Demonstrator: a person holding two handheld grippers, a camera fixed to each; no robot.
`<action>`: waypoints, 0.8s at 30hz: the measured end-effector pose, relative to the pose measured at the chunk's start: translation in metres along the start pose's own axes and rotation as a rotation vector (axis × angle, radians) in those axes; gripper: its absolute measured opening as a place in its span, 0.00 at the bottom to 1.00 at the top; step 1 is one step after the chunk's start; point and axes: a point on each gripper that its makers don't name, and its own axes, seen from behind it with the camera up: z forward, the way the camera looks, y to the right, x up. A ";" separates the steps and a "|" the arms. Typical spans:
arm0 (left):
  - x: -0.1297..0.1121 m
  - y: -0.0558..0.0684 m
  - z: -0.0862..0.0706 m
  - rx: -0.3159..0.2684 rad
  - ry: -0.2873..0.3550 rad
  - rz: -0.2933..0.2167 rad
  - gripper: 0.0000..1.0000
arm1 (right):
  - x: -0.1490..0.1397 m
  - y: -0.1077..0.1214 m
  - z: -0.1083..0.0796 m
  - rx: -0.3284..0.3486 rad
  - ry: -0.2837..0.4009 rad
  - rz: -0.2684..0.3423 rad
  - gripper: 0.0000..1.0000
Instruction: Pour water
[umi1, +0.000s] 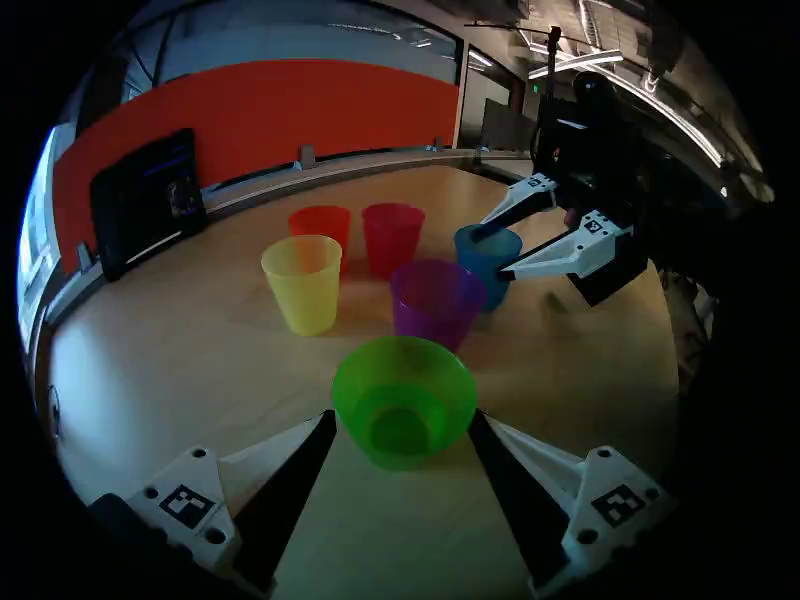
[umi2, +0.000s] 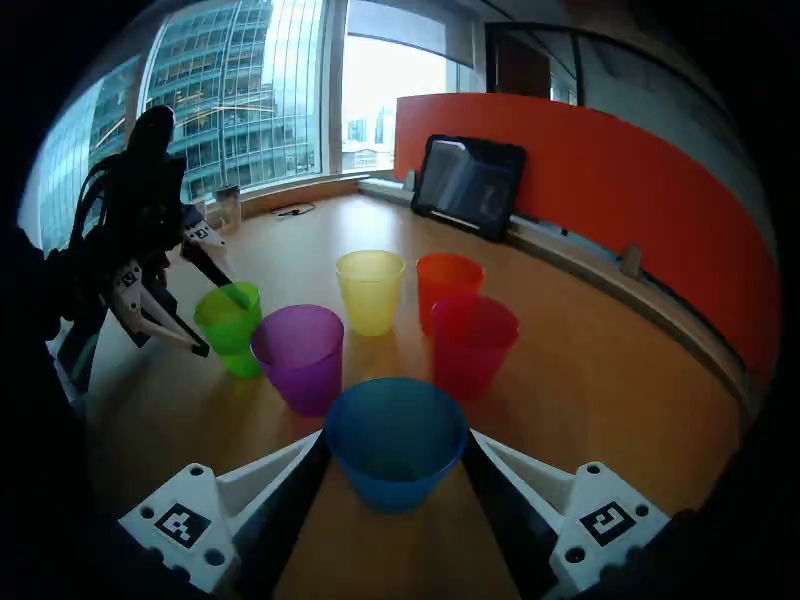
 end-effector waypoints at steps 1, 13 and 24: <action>0.000 0.000 -0.001 0.001 0.003 -0.001 0.98 | 0.000 0.000 0.001 -0.001 0.000 -0.001 0.93; -0.003 -0.003 -0.012 0.016 0.025 -0.005 0.98 | -0.003 -0.002 0.003 -0.007 -0.011 -0.006 0.95; -0.004 -0.002 -0.023 0.035 0.037 -0.004 0.98 | -0.009 -0.005 -0.010 -0.016 -0.023 -0.003 1.00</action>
